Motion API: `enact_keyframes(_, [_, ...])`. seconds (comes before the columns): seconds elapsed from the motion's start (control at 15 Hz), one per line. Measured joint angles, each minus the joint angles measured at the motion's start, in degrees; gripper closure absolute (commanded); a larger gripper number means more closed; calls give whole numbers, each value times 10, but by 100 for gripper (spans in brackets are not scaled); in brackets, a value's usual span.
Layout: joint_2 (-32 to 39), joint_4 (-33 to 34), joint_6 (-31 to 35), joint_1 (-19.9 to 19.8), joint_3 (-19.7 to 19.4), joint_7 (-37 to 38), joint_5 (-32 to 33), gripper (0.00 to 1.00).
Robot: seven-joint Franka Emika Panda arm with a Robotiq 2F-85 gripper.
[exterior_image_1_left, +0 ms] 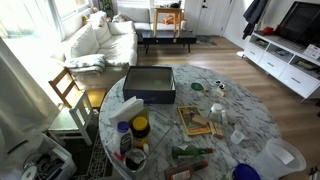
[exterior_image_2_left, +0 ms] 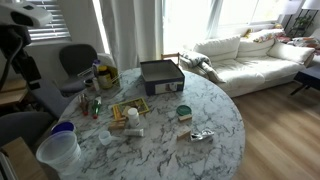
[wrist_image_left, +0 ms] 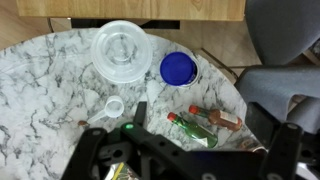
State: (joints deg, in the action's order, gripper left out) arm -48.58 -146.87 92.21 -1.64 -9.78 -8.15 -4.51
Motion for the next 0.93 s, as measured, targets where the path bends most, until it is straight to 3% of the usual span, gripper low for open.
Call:
enact_keyframes(0.4, [131, -17, 175, -29, 9, 108, -69, 0])
enact_keyframes(0.73, [230, -39, 324, -26, 71, 251, -139, 0])
enact_keyframes(0.93, [257, -42, 351, -21, 92, 292, -154, 0])
